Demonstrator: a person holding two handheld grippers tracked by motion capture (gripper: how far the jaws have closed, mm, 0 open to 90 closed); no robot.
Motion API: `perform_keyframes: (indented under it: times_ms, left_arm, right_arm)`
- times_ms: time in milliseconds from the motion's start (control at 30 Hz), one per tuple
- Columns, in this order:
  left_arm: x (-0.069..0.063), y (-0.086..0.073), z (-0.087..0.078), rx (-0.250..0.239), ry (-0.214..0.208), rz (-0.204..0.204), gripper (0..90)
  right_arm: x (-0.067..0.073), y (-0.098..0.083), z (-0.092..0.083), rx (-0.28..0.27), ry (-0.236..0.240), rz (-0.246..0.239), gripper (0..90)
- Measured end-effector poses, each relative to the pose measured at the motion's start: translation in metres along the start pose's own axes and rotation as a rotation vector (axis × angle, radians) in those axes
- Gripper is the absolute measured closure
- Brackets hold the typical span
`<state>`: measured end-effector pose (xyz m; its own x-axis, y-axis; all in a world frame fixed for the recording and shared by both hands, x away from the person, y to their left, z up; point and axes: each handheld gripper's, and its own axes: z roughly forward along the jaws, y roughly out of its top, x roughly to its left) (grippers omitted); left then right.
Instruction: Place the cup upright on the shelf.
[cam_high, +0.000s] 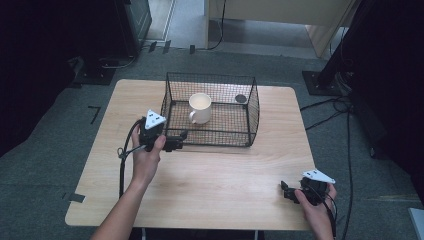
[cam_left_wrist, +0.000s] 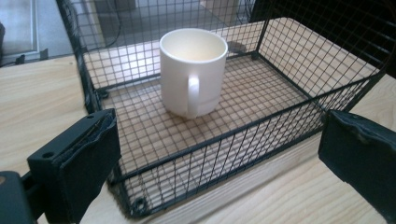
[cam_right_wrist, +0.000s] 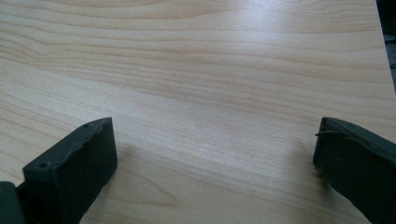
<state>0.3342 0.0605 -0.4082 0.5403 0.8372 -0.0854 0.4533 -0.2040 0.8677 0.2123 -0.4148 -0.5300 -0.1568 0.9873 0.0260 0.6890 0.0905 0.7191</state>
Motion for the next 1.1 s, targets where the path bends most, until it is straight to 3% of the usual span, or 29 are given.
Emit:
perform_keyframes:
  times_ms: [300, 467, 800, 1100]
  left_arm:
    - [0.010, -0.028, -0.016, -0.001, 0.013, -0.043, 0.0]
    - [0.015, -0.042, -0.025, -0.002, 0.020, -0.046, 0.0]
    - [0.028, -0.080, -0.042, 0.036, 0.050, -0.054, 0.0]
    - [0.039, -0.110, -0.055, 0.049, 0.074, -0.090, 0.0]
  right_arm:
    - [0.000, 0.000, 0.000, 0.000, 0.000, -0.001, 0.0]
    - [0.000, 0.000, 0.000, 0.001, 0.000, 0.000, 0.0]
    - [0.000, 0.000, 0.000, 0.001, 0.000, 0.000, 0.0]
    - [0.000, 0.000, 0.000, 0.001, -0.001, 0.000, 0.0]
